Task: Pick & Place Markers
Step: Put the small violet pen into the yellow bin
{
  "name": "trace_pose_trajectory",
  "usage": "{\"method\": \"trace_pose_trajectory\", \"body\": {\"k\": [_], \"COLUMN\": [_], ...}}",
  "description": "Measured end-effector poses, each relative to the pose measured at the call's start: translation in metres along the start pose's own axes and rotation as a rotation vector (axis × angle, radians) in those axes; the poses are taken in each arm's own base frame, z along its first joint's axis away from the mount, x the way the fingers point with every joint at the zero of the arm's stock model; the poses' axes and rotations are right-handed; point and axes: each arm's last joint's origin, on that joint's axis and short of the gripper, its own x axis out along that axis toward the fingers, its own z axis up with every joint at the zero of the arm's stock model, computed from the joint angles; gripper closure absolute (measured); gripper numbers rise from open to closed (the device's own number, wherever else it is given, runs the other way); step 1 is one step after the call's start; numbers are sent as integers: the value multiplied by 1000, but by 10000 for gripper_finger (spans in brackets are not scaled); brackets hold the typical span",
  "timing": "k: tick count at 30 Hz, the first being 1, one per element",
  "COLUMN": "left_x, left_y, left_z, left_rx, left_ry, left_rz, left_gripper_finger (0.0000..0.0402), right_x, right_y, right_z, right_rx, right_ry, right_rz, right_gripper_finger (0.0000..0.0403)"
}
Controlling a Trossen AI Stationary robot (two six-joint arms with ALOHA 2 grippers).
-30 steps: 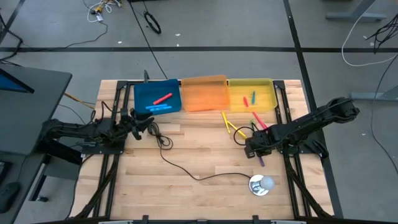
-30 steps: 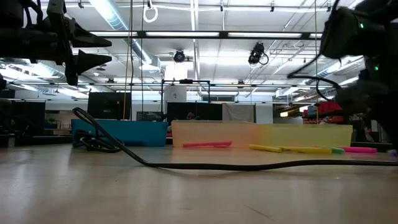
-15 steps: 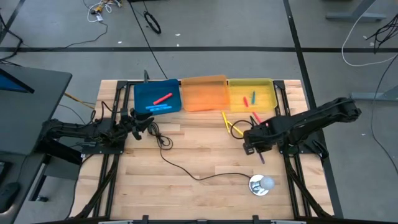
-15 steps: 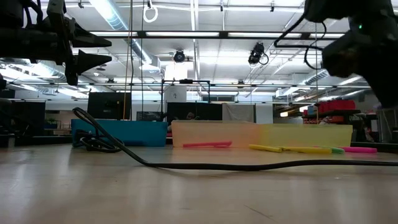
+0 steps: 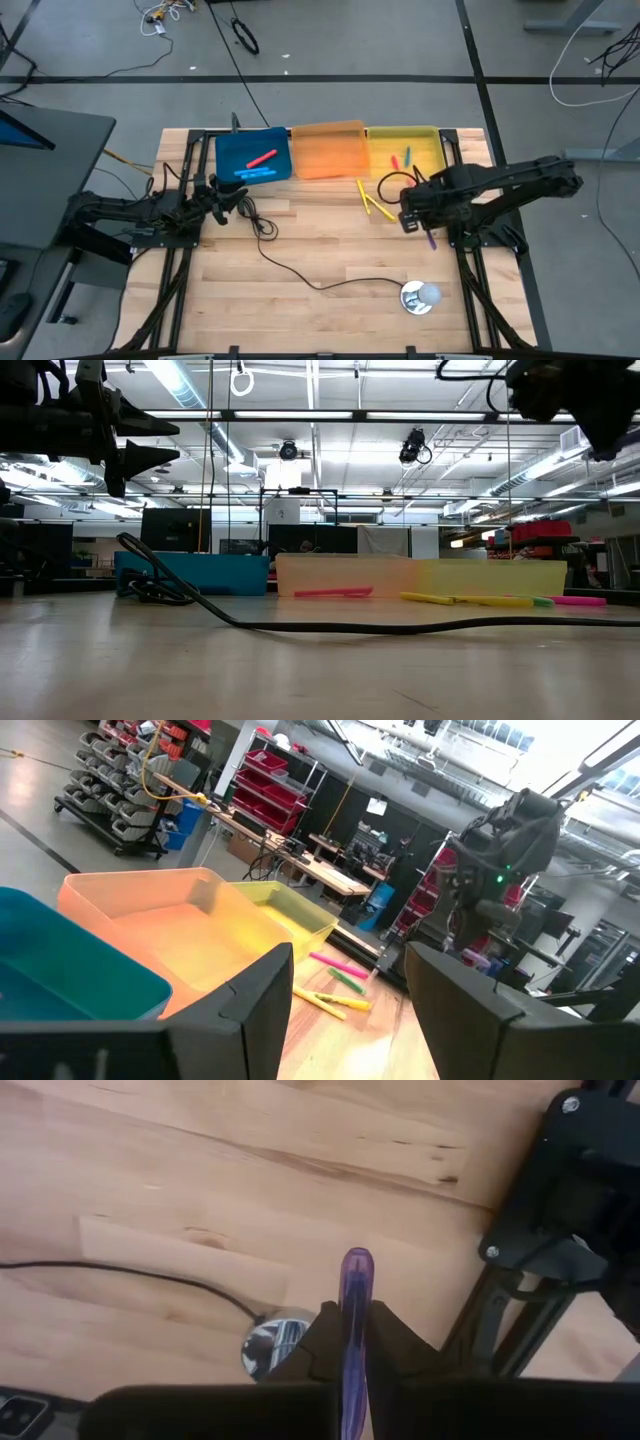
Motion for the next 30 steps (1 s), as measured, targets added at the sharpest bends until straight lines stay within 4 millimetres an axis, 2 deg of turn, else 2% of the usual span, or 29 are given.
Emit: {"method": "trace_pose_trajectory", "body": {"k": [4,8,19,30], "left_x": [0,0,0,0], "left_y": [0,0,0,1], "left_z": [0,0,0,1], "left_rx": [0,0,0,1], "left_ry": [0,0,0,-17], "left_rz": [0,0,0,35], "left_gripper_finger": [202,202,202,202], "right_x": [-13,-15,-23,-19], "right_y": [-2,-4,-24,-51], "right_z": [-2,3,65,126], "right_rx": [5,31,105,198], "right_ry": [-7,-26,-135,-94], "right_rz": [5,-3,-29,-86], "right_gripper_finger": [392,392,392,392]}}
